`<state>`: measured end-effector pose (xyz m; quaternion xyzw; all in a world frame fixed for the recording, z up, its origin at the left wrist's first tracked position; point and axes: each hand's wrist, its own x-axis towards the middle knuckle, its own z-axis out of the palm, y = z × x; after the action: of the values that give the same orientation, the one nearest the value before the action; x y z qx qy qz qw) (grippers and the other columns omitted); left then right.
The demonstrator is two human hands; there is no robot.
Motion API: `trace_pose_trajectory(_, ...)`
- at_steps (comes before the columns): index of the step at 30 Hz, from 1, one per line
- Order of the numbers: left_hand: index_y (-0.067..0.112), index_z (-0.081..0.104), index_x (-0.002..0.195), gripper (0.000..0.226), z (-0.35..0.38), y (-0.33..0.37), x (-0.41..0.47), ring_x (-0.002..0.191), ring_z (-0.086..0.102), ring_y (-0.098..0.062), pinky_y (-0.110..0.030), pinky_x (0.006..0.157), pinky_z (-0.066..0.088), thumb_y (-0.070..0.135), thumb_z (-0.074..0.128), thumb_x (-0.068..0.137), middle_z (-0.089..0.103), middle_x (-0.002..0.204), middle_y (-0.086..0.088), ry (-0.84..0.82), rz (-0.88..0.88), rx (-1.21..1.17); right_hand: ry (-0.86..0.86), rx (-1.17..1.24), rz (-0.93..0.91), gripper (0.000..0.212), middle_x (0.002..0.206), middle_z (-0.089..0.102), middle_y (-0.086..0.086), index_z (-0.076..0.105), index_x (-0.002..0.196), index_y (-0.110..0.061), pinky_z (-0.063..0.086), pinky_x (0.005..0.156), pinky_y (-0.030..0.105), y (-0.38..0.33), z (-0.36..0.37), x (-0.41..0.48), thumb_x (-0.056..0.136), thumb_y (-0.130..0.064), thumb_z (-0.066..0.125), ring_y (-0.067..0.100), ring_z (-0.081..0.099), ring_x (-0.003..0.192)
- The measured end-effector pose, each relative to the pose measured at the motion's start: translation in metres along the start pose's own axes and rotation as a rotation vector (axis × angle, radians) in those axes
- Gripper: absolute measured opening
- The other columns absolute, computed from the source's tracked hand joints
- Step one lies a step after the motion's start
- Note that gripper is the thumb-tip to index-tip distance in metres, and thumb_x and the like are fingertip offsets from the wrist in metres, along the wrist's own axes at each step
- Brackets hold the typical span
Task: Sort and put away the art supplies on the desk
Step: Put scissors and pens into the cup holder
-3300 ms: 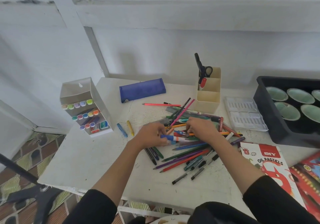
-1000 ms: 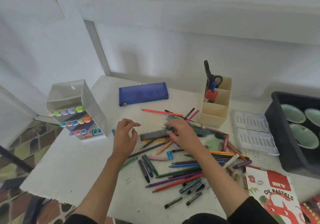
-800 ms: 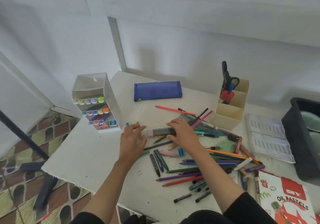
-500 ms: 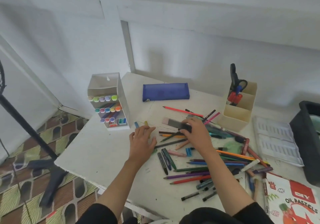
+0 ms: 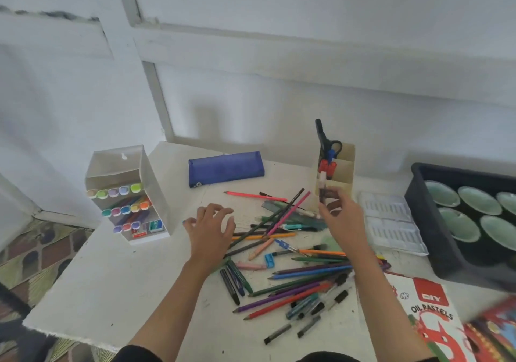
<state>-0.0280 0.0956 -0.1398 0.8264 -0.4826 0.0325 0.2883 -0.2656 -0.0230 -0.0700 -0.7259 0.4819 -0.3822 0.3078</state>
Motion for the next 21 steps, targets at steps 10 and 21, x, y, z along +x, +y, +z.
trace_pose_trajectory(10,0.024,0.067,0.104,0.020,0.012,0.057,0.038,0.101,0.045,-0.013,-0.031,0.081,0.026,0.021,0.052,0.092,0.057,0.103,0.008,-0.270,0.215,-0.266,0.143,-0.115,0.009,0.006,0.082,0.064,0.004,0.058,0.090,-0.006,0.050,0.070,0.029,0.013,-0.043,0.074,0.085,-0.005,0.061,0.016,0.059,0.071)
trace_pose_trajectory(21,0.026,0.070,0.090,0.022,0.020,0.046,0.036,0.095,0.042,-0.007,-0.032,0.080,0.026,0.009,0.056,0.089,0.056,0.091,0.015,-0.301,0.112,-0.324,-0.101,-0.266,0.116,0.021,0.091,0.068,0.011,0.066,0.098,-0.002,0.035,0.067,0.018,0.032,-0.023,0.107,0.081,-0.013,0.070,0.020,0.058,0.080)
